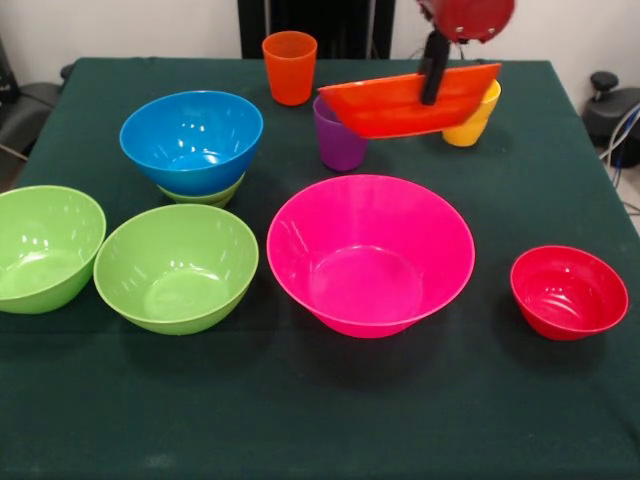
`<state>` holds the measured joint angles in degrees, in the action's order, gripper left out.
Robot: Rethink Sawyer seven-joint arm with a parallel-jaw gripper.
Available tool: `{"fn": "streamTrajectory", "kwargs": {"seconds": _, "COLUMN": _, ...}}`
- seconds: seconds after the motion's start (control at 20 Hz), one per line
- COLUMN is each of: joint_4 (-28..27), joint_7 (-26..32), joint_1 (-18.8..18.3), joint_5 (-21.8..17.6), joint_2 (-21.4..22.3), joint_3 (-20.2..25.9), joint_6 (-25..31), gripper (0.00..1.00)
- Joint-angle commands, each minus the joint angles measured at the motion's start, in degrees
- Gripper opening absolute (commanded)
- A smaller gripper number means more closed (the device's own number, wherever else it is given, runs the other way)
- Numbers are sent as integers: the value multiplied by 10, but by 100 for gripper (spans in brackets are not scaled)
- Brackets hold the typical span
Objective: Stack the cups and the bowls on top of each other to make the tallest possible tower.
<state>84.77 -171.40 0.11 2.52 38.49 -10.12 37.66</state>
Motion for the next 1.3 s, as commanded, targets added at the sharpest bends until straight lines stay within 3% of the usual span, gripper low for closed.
{"fn": "streamTrajectory", "kwargs": {"seconds": 0.05, "joint_4": 81, "joint_7": 201, "joint_1": -49, "joint_5": -76, "joint_2": 17, "joint_3": 105, "joint_6": -31, "gripper": 0}}
{"fn": "streamTrajectory", "kwargs": {"seconds": 1.0, "joint_4": 99, "joint_7": 183, "joint_1": -77, "joint_5": -108, "joint_2": 45, "joint_3": 141, "joint_6": -25, "gripper": 0}}
{"fn": "streamTrajectory", "kwargs": {"seconds": 1.3, "joint_4": 119, "joint_7": 209, "joint_1": -109, "joint_5": -120, "joint_2": 50, "joint_3": 159, "joint_6": -43, "gripper": 0}}
